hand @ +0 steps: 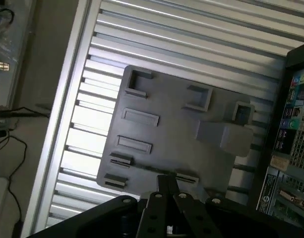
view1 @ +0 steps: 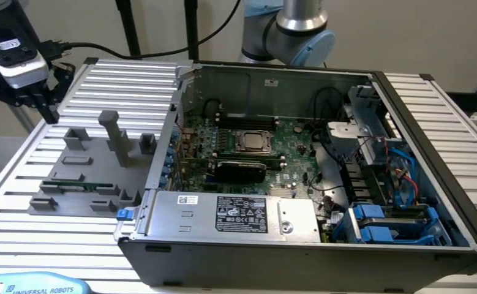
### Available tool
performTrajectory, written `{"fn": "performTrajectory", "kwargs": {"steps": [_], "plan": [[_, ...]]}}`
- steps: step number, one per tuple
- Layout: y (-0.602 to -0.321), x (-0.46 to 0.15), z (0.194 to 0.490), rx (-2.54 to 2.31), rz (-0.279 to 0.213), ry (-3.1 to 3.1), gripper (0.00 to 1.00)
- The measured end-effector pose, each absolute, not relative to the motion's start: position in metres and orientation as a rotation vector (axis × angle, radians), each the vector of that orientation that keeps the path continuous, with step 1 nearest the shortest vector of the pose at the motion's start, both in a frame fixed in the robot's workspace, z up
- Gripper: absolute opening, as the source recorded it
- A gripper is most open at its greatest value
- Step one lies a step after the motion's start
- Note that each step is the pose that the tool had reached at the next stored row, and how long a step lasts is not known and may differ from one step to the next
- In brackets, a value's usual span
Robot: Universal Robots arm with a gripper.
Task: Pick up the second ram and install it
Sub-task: 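Pick up the second ram and move it above second insertion slot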
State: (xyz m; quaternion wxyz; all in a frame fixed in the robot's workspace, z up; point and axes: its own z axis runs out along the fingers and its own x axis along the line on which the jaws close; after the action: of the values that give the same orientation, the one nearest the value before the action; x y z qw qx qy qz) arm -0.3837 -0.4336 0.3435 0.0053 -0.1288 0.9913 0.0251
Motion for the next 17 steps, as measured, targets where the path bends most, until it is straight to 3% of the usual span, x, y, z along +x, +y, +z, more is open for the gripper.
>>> {"fn": "performTrajectory", "kwargs": {"steps": [17], "plan": [[-0.434,-0.384,0.331,-0.907,0.080,3.004,0.11]]}}
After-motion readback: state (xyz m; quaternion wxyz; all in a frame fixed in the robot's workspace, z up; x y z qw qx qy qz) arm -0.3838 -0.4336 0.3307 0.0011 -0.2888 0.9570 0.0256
